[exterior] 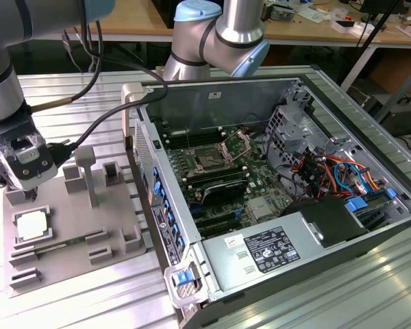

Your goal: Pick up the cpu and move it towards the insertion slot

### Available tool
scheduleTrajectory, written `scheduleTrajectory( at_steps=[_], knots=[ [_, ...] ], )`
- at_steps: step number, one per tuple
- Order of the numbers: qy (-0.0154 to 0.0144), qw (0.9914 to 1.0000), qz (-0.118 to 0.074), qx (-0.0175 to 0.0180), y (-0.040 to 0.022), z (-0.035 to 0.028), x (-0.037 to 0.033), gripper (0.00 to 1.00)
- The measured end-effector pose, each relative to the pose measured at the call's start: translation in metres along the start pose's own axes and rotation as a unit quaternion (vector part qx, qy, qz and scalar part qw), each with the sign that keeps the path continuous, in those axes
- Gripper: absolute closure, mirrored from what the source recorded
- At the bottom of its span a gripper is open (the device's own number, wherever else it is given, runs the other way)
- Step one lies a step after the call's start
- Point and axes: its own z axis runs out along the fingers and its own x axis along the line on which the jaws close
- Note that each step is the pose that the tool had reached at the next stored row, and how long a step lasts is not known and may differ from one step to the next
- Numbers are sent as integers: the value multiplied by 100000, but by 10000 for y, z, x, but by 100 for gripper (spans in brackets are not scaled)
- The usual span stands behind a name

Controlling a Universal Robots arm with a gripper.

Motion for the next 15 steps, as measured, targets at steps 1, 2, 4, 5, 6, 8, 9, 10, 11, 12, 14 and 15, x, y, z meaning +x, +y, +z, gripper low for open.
scheduleTrajectory(
  at_steps=[1, 2, 4, 5, 6, 8, 9, 10, 11, 12, 14, 15],
  knots=[
    [-3, 100000, 0, -1, 0, 2, 1, 89],
    [-2, 100000, 1, -1, 0, 4, 2, 89],
    [1, 100000, 0, -1, 0, 7, 3, 89],
    [1, 100000, 3, 1, 0, 10, 4, 89],
    [-2, 100000, 2, 0, 0, 14, 5, 89],
    [2, 100000, -2, 0, -1, 24, 7, 89],
    [-10, 100000, 0, -3, -2, 28, 9, 89],
    [-12, 100000, -2, -8, -2, 32, 12, 89],
    [-4, 100000, -1, -3, -4, 34, 16, 89],
    [-3, 100000, 0, -3, -5, 36, 19, 89],
    [-6, 100000, 11, -2, -11, 40, 27, 89],
    [-1, 100000, 14, -3, -14, 41, 29, 89]
  ],
)
